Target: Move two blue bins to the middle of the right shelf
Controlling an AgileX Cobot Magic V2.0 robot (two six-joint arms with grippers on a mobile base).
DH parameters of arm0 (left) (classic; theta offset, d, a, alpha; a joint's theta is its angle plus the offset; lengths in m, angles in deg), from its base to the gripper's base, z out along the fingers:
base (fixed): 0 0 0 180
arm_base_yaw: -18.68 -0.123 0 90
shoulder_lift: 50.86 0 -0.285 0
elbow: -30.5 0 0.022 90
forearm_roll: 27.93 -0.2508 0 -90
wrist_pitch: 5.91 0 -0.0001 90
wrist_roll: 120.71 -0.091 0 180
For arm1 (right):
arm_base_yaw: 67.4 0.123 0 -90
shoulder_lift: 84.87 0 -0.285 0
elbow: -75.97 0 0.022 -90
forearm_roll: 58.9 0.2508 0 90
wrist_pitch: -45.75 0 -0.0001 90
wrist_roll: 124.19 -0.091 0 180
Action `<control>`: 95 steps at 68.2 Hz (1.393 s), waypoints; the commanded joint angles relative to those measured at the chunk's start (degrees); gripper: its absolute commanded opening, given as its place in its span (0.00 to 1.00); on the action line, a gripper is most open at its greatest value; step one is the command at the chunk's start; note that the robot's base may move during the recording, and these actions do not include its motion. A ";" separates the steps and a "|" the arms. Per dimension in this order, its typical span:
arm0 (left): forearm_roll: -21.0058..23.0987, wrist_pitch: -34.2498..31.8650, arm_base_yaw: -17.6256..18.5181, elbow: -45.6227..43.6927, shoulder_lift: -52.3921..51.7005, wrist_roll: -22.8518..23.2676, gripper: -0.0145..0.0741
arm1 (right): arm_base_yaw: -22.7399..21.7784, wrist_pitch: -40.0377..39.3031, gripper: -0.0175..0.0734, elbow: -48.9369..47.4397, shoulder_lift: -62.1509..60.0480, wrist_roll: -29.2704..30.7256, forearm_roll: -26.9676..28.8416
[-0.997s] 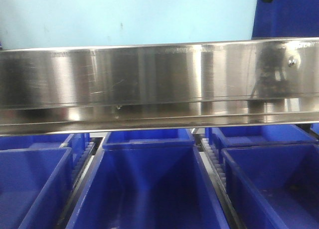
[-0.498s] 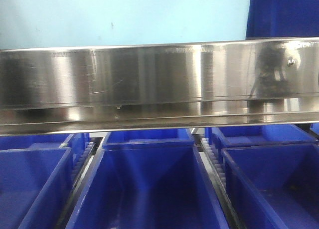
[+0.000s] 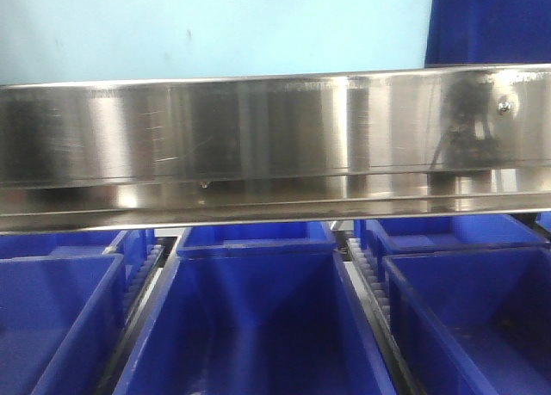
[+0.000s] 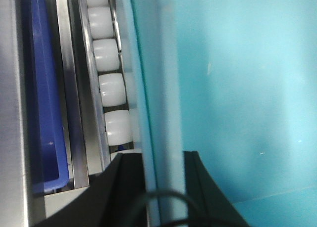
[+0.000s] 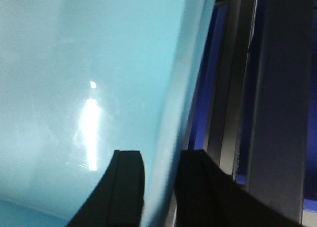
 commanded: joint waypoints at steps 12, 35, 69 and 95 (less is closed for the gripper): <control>3.74 -3.24 -0.36 -6.39 -6.93 -0.40 0.04 | -0.34 -7.88 0.02 -1.07 -6.88 -0.89 -2.07; 5.81 -3.12 -0.36 -12.07 -9.43 -0.40 0.04 | -0.34 -7.44 0.02 -10.13 -9.10 -0.89 -2.07; 5.81 -3.39 -0.36 -12.07 -9.42 -0.40 0.04 | -0.34 -6.69 0.02 -10.98 -9.10 -0.89 -2.07; 5.81 -3.39 -0.36 -12.07 -9.42 -0.40 0.04 | -0.34 -6.69 0.02 -10.98 -9.10 -0.89 -2.07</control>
